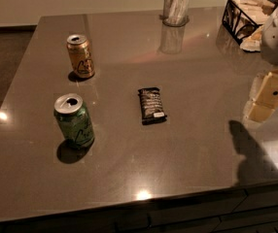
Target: Knock green can over
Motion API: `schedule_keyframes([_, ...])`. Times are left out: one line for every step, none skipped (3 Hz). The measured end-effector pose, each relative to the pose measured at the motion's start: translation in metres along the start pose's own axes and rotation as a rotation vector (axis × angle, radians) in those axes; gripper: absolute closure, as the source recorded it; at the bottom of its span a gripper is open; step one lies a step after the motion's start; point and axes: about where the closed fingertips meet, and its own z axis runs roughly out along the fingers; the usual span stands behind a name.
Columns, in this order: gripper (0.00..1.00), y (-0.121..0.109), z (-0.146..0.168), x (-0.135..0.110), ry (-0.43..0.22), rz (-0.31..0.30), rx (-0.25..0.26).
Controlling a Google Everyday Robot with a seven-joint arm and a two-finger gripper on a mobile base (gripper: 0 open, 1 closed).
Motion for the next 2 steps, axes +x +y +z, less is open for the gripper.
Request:
schedule_keyframes([0.0,-0.0002,-0.0004,-0.0005,-0.002,0.0,0.002])
schedule_keyframes([0.0,-0.0019,0.0042,-0.009,-0.036,-0.007,0.002])
